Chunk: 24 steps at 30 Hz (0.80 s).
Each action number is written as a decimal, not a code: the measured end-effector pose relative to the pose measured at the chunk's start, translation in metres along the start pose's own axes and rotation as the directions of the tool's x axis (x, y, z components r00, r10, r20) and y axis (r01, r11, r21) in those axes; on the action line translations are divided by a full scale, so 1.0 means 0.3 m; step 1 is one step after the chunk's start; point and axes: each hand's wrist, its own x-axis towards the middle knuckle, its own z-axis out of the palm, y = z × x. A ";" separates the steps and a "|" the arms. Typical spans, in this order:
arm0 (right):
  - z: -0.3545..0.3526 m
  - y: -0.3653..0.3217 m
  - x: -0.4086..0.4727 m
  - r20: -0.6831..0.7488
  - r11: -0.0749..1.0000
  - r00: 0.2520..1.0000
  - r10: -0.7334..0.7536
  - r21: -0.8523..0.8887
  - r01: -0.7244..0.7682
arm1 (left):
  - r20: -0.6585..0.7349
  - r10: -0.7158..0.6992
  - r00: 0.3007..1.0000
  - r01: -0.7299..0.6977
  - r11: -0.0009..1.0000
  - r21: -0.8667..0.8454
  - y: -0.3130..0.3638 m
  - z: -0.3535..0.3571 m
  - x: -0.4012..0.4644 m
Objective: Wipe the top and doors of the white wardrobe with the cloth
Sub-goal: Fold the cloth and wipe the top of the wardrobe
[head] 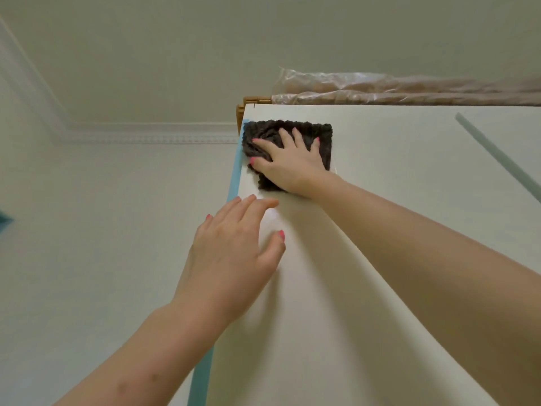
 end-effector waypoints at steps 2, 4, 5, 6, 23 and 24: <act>0.030 0.014 -0.086 -0.013 0.990 0.990 -0.144 0.009 0.144 | -0.039 0.000 0.999 -0.001 1.000 -0.021 0.014 -0.001 0.002; 0.031 0.072 -0.132 -0.011 0.965 0.966 -0.260 0.043 0.260 | -0.063 -0.011 0.998 0.009 0.999 -0.036 0.029 0.005 0.004; 0.010 0.118 -0.124 -0.008 0.962 0.963 -0.268 0.056 0.268 | -0.059 -0.013 0.998 0.011 0.999 -0.035 0.035 0.010 0.003; -0.017 0.172 -0.101 -0.013 0.972 0.974 -0.228 0.056 0.228 | -0.050 -0.011 0.999 0.009 0.999 -0.032 0.038 0.013 -0.001; -0.074 0.332 -0.120 0.057 0.968 0.974 -0.221 0.134 0.212 | -0.015 0.020 1.000 -0.021 0.999 -0.024 0.203 0.074 0.067; -0.092 0.385 -0.123 0.049 0.981 0.988 -0.148 0.137 0.140 | -0.013 0.029 0.999 -0.030 0.999 -0.020 0.217 0.081 0.072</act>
